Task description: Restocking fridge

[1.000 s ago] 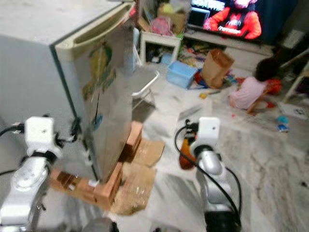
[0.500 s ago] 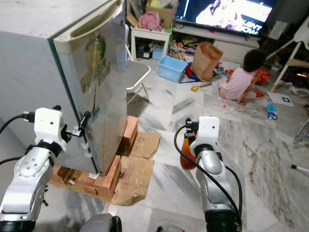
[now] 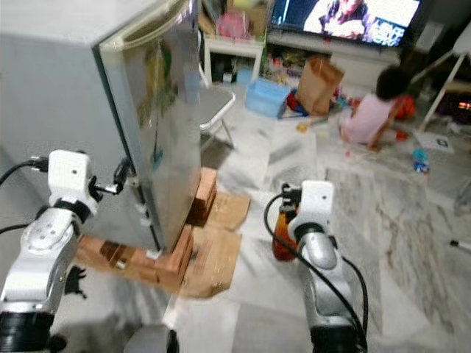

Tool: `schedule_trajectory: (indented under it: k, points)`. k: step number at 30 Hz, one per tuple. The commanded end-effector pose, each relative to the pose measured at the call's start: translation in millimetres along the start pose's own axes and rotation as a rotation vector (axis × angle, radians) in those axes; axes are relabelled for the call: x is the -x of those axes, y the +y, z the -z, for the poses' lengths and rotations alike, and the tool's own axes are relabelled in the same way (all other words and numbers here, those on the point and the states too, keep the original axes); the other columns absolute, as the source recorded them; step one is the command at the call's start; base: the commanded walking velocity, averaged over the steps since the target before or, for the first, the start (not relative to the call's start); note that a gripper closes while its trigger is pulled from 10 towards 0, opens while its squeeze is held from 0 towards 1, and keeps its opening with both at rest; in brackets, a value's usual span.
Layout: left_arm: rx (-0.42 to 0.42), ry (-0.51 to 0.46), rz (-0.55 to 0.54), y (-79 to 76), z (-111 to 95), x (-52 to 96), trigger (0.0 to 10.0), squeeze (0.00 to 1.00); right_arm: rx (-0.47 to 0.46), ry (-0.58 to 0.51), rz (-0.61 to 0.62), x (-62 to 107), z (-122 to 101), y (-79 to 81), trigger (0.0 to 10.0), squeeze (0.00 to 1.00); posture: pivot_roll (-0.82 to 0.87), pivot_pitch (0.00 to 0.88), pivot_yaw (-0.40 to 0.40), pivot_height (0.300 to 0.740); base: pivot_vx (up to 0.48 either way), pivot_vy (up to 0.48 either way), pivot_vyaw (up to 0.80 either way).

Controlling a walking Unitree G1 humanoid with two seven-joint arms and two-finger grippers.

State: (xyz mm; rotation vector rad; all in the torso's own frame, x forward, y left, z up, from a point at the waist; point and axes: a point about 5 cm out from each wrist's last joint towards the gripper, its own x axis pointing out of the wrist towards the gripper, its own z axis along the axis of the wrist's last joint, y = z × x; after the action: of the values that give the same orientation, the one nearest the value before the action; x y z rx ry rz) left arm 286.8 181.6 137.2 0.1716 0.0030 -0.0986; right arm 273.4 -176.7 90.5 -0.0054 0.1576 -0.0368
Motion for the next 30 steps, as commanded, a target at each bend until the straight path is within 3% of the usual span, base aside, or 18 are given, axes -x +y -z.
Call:
schedule_trajectory:
  k: [1, 7, 14, 30]
  points:
    - [-0.029, -0.025, 0.000, -2.3, -5.2, -1.7, 10.0, 0.00, 0.003, -0.032, 0.033, 0.4, -9.3, -6.7, 10.0, 0.00, 0.05, 0.006, -0.052, 0.740, 0.000, 0.000, 0.00]
    - [-0.044, -0.021, -0.032, -0.7, -2.3, 2.1, 10.0, 0.00, 0.002, -0.032, 0.031, 0.9, -9.2, -6.4, 10.0, 0.00, 0.06, 0.005, -0.056, 0.740, 0.000, 0.000, 0.00]
    - [0.004, -0.006, -0.033, -0.1, 2.6, 8.5, 10.0, 0.00, 0.001, -0.031, 0.029, -0.2, -10.2, -5.8, 10.0, 0.00, 0.06, 0.006, -0.061, 0.740, 0.000, 0.000, 0.00]
    - [0.019, -0.016, -0.003, -8.1, 0.5, 4.2, 10.0, 0.00, 0.004, -0.021, 0.030, 0.6, -7.9, -7.2, 10.0, 0.00, 0.05, 0.008, -0.059, 0.740, 0.308, 0.000, -0.06]
